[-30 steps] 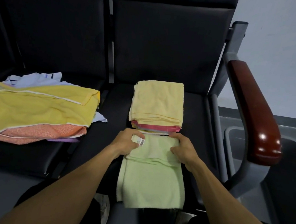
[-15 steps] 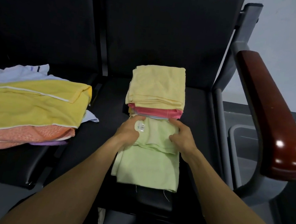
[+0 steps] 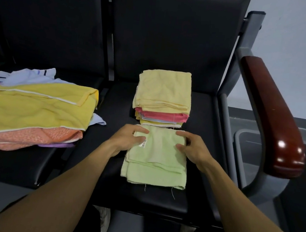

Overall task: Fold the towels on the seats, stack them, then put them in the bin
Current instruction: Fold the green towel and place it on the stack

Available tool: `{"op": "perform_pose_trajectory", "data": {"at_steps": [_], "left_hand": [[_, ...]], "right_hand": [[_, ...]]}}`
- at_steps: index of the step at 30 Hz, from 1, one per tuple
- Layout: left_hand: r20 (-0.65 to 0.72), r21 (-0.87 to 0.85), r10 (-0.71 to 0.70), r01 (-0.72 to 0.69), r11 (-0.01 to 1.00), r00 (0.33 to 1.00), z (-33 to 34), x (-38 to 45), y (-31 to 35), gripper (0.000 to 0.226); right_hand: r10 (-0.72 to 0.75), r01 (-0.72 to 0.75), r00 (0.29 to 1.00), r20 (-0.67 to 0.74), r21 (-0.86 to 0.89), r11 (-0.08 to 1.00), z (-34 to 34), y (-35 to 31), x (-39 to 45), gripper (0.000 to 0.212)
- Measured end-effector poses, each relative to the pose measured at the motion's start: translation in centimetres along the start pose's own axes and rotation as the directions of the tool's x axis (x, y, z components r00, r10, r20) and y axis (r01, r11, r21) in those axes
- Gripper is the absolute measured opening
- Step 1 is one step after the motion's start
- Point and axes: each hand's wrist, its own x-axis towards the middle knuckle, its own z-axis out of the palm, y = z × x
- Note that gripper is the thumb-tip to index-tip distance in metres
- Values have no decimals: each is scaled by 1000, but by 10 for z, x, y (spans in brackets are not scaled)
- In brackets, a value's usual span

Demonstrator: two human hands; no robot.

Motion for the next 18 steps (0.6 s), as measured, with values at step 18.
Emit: {"op": "perform_pose_trajectory", "data": {"at_steps": [18], "left_hand": [[175, 443, -82, -4, 897, 981, 1, -17, 7, 78]], "right_hand": [[99, 73, 951, 292, -527, 847, 0, -13, -14, 95]]}}
